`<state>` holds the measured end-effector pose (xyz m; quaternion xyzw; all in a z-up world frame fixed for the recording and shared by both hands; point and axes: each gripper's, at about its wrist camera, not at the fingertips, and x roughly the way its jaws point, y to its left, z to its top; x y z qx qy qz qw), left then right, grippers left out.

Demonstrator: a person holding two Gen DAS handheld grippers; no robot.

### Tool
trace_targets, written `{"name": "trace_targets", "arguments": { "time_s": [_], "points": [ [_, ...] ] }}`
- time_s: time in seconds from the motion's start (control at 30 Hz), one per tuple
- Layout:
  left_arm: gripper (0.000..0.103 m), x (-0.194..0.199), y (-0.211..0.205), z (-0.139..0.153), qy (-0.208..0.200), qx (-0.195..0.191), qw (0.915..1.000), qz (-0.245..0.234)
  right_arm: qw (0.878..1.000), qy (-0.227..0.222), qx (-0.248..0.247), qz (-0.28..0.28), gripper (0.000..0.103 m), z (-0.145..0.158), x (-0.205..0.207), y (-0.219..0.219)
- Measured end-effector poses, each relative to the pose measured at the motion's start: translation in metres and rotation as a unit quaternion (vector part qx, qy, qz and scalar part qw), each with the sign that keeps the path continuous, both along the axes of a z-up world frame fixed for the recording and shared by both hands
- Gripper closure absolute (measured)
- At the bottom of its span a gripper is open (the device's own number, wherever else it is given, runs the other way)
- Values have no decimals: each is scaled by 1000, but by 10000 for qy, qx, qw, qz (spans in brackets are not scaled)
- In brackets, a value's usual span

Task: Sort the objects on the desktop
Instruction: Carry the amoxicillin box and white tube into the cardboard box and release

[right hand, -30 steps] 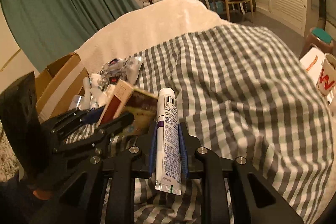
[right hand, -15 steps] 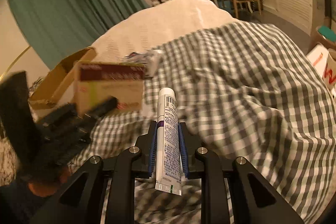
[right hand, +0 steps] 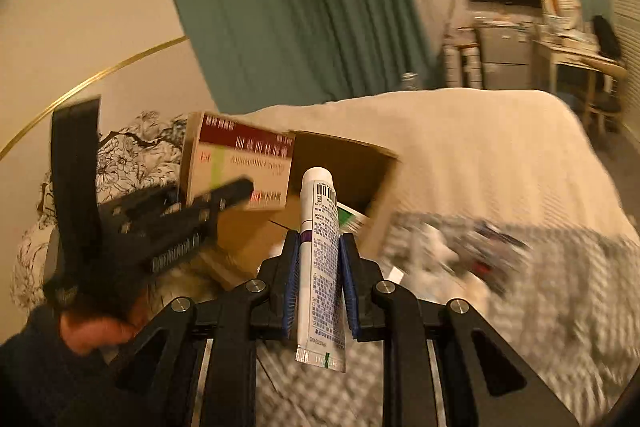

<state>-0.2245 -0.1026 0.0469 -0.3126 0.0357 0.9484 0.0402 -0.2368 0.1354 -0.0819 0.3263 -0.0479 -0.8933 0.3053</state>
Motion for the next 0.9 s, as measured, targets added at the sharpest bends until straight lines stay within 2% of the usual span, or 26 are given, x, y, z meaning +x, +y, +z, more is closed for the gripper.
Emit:
{"name": "trace_targets", "arguments": {
  "time_s": [0.1, 0.13, 0.17, 0.2, 0.23, 0.37, 0.43, 0.53, 0.6, 0.77, 0.87, 0.9],
  "points": [
    [71, -11, -14, -19, -254, -125, 9996, 11, 9998, -144, -146, -75, 84, -10, -29, -26],
    [65, -11, -18, -24, -302, -138, 9994, -42, 9994, -136, -257, -187, 68, -14, -34, -27],
    [46, -10, -18, -26, -314, -156, 9994, -75, 9991, -148, -343, -219, 41, -15, -35, -25],
    [36, -11, -17, -27, -334, -184, 9992, -82, 9984, -152, -458, -285, 31, -17, -36, -18],
    [25, -10, -14, -27, -331, -154, 9993, -85, 9977, -145, -522, -405, 28, -19, -34, -7],
    [23, 14, 9, -22, -195, 135, 9993, -301, 9952, -33, -47, -973, 28, -23, -22, 42],
    [18, 32, 30, -19, -122, 255, 9986, -457, 9903, -40, 222, -1374, 28, -27, -7, 80],
    [7, 64, 65, -19, -23, 429, 9963, -746, 9808, -125, 266, -1926, 27, -30, 16, 138],
    [7, 84, 89, -22, -18, 522, 9949, -861, 9765, -144, 218, -2139, 27, -32, 36, 169],
    [6, 119, 137, -57, -220, 835, 9921, -910, 9733, -66, 50, -2292, 27, -57, 80, 212],
    [6, 125, 161, -89, -385, 813, 9917, -916, 9773, -321, 69, -2095, 27, -88, 85, 222],
    [6, 125, 170, -102, -454, 760, 9919, -911, 9780, -358, 110, -2051, 27, -90, 88, 223]
  ]
}}
